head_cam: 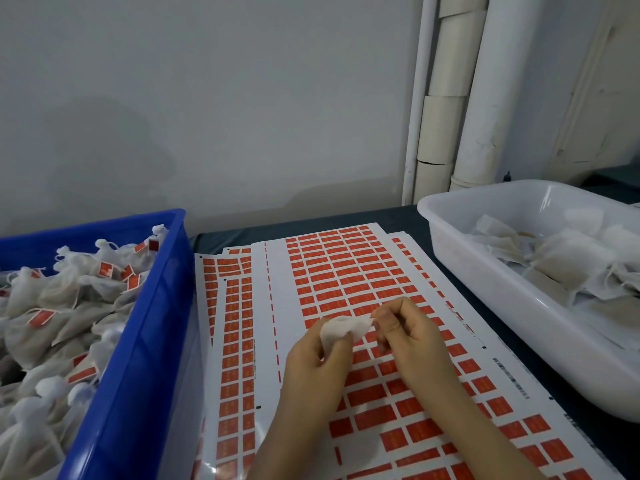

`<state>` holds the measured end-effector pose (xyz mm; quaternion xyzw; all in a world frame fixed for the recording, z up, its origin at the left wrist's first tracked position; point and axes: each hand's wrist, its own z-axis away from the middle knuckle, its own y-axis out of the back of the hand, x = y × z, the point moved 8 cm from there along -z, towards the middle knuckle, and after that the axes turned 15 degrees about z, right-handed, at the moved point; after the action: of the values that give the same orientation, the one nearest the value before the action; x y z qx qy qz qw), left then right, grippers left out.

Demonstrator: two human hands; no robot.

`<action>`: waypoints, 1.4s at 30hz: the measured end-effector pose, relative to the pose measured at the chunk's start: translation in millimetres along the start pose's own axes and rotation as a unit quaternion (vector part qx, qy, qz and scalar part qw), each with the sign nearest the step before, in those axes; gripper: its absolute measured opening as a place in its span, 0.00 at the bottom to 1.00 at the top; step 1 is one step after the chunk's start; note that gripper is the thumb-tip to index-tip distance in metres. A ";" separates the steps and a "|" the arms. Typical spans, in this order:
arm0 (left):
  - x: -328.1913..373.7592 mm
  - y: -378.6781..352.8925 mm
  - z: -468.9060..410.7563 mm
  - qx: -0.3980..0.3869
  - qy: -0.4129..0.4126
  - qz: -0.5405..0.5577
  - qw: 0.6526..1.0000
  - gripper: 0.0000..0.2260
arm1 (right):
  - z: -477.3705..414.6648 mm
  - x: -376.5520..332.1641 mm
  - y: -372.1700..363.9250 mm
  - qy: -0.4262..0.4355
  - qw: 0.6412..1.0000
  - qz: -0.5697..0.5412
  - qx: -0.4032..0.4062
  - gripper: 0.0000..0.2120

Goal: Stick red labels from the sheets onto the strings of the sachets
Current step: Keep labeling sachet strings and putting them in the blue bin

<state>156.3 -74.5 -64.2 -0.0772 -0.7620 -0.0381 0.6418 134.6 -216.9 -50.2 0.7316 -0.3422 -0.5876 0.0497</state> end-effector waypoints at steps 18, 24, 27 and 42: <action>7.4 6.0 0.4 0.025 0.001 0.021 0.999 0.06 | 4.5 -11.3 -5.8 0.032 0.999 0.010 -0.021 0.07; 9.9 14.5 1.2 0.068 0.001 0.031 0.997 0.02 | 5.9 -11.1 2.4 0.021 0.998 0.036 0.036 0.06; 9.5 15.3 1.1 0.076 0.010 0.019 0.997 0.03 | 4.6 -7.6 13.9 -0.008 0.996 0.042 0.077 0.09; 11.3 -4.0 2.6 -0.048 0.022 0.015 0.999 0.04 | 9.3 -10.8 -16.5 -0.087 0.944 -0.275 -0.157 0.15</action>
<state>151.3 -77.2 -53.4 -0.1180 -0.7435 -0.0667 0.6548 132.7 -195.3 -51.9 0.7261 -0.0334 -0.6861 -0.0296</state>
